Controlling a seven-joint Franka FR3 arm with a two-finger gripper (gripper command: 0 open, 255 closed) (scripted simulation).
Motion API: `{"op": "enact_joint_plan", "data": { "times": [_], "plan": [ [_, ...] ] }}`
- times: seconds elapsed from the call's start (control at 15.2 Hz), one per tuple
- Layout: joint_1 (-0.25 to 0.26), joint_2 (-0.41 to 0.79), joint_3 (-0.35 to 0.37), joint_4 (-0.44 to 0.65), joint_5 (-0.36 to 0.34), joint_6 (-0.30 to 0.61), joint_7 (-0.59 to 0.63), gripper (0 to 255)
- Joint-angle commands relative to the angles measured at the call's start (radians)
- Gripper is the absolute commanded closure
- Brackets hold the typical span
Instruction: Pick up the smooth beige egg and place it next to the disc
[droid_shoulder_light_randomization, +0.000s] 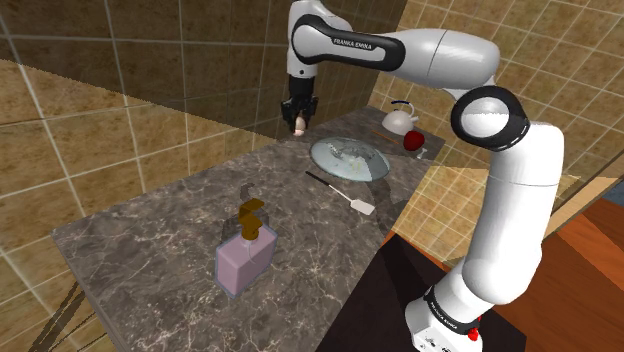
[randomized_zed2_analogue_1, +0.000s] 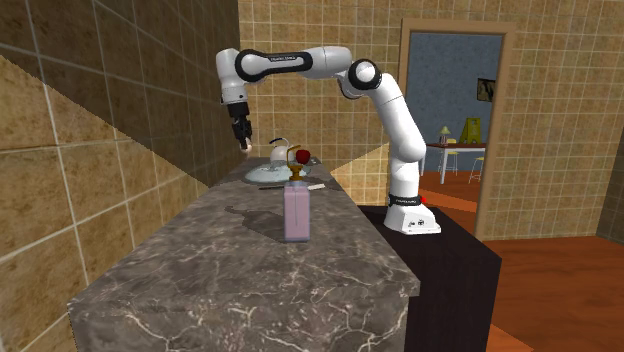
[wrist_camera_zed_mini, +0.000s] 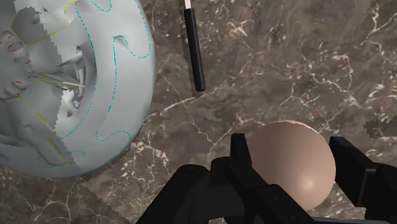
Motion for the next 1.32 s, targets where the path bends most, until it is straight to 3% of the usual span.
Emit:
{"op": "enact_joint_plan", "data": {
  "times": [0.0,0.2,1.25],
  "plan": [
    [-0.026,0.007,-0.012,0.013,-0.003,-0.002,-0.041,255],
    [-0.065,0.047,-0.035,0.075,-0.013,-0.018,-0.108,255],
    [-0.083,0.049,-0.038,-0.138,-0.018,0.195,-0.085,255]
  ]
}}
